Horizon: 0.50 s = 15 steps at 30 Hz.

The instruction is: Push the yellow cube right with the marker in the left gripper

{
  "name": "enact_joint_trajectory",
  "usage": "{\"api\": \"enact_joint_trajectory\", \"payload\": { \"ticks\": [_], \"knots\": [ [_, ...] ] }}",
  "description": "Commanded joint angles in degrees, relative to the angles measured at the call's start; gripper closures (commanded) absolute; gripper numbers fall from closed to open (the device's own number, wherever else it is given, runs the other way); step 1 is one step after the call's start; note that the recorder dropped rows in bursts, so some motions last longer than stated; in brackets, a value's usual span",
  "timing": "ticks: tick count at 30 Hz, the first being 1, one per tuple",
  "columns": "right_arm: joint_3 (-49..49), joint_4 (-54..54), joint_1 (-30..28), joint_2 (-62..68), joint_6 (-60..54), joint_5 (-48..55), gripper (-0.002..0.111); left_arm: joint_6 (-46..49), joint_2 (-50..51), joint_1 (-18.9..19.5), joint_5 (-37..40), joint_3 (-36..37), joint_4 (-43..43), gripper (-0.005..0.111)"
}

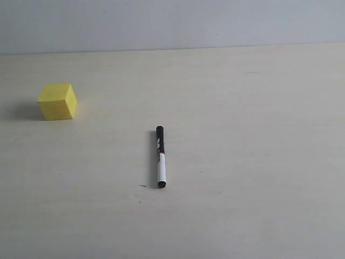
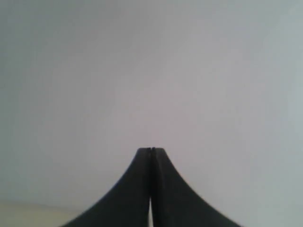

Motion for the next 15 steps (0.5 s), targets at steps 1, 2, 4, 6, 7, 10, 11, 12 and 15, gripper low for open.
{"api": "enact_joint_trajectory", "payload": {
  "ticks": [1,2,4,6,7,10,11,12,15],
  "knots": [
    [0.24,-0.21,-0.17,-0.32,0.20,-0.09,0.108,9.06,16.10,-0.34,32.31,-18.36,4.65,0.107],
    [0.24,-0.21,-0.17,-0.32,0.20,-0.09,0.108,11.91,19.44,-0.34,38.78,-22.46,4.36,0.107],
    [0.24,-0.21,-0.17,-0.32,0.20,-0.09,0.108,16.28,25.09,-0.34,49.17,-29.91,2.39,0.105],
    [0.24,-0.21,-0.17,-0.32,0.20,-0.09,0.108,20.21,30.71,-0.34,58.07,-35.85,-1.88,0.100],
    [0.24,-0.21,-0.17,-0.32,0.20,-0.09,0.108,21.84,33.21,-0.34,60.66,-37.69,-4.69,0.097],
    [0.24,-0.21,-0.17,-0.32,0.20,-0.09,0.108,28.60,39.39,-0.34,64.48,-41.29,-18.86,0.084],
    [0.24,-0.21,-0.17,-0.32,0.20,-0.09,0.108,31.71,41.32,-0.50,64.08,-41.54,-25.07,0.079],
    [0.24,-0.21,-0.17,-0.32,0.20,-0.09,0.108,33.76,43.10,-1.01,62.63,-41.54,-30.79,0.075],
    [0.24,-0.21,-0.17,-0.32,0.20,-0.09,0.108,35.04,48.46,-5.45,59.20,-41.34,-36.97,0.075]
  ]
}}
